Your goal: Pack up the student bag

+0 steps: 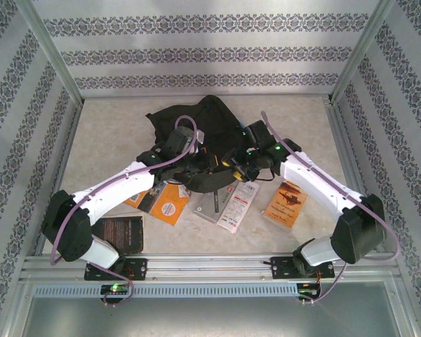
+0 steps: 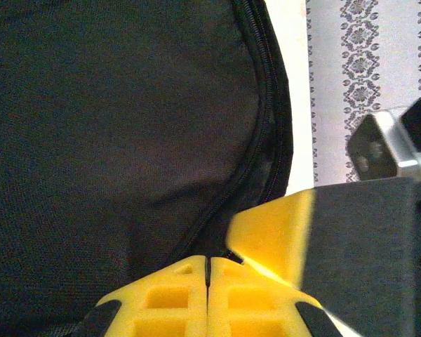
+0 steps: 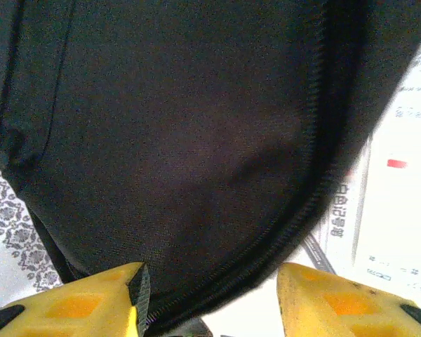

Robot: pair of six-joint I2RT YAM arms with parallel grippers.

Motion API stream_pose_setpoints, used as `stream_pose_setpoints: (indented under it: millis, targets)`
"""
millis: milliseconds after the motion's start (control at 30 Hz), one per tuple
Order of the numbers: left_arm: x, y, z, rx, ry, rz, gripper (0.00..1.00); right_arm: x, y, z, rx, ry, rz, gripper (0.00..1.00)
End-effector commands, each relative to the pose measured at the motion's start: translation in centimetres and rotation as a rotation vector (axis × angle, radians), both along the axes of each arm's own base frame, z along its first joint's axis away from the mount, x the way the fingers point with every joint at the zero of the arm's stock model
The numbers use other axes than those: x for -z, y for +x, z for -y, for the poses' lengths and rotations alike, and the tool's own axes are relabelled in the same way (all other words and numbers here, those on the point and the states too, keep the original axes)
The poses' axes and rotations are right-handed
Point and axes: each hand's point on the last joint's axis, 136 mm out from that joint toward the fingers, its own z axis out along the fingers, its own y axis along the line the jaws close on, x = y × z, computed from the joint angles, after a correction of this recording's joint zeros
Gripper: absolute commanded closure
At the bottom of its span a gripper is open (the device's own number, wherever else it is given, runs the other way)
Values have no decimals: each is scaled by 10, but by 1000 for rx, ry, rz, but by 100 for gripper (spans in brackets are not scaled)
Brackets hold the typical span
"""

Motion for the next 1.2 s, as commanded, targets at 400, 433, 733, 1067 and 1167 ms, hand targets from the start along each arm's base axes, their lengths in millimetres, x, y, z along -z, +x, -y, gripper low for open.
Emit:
stream_pose_setpoints:
  millis: [400, 433, 733, 1067, 1167]
  targets:
    - [7, -8, -24, -47, 72, 70, 100, 27, -5, 30, 133, -184, -34, 100]
    - [9, -9, -28, -53, 84, 72, 100, 28, -5, 32, 135, -198, -35, 100]
    - [17, -12, -71, -115, 179, 91, 100, 36, -3, 46, 141, -252, -22, 100]
    - [22, 4, -109, -187, 237, 95, 100, 39, 1, 49, 109, -273, 4, 100]
    - [25, 13, -119, -212, 248, 87, 100, 39, 2, 51, 98, -287, 19, 100]
